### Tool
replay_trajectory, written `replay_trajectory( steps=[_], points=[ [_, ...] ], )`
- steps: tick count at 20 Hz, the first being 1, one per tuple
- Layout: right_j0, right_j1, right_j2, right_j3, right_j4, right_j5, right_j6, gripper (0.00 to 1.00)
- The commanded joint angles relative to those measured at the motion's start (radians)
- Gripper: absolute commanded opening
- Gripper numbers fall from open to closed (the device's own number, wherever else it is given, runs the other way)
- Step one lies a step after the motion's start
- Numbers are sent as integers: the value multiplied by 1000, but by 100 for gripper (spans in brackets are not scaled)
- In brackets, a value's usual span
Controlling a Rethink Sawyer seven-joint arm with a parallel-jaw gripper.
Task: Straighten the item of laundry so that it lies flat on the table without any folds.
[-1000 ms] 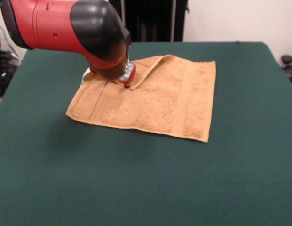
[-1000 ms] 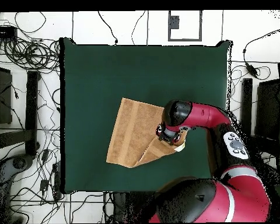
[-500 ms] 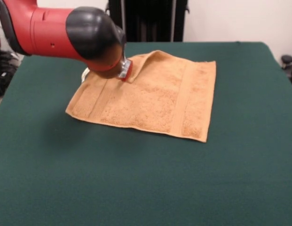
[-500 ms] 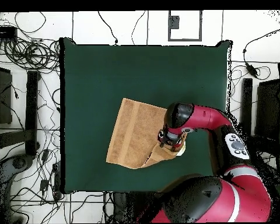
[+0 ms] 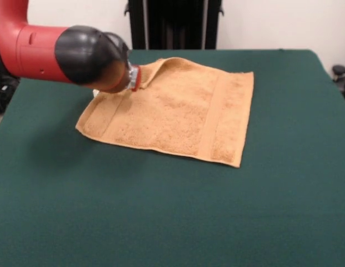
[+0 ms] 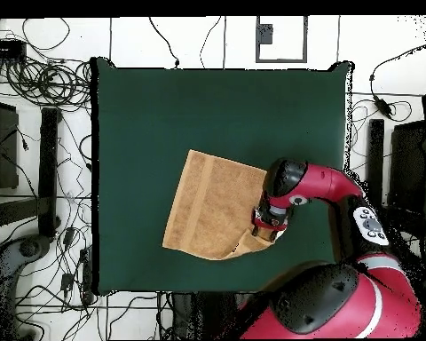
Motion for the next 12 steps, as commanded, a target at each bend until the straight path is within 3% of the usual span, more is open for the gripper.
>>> replay_trajectory(
  steps=[1,8,12],
  points=[
    [-35,105,67,-124,-134,64,-409,100],
    [-71,118,45,-162,-158,83,-463,100],
    [-89,90,36,-119,-153,72,-414,100]
  ],
)
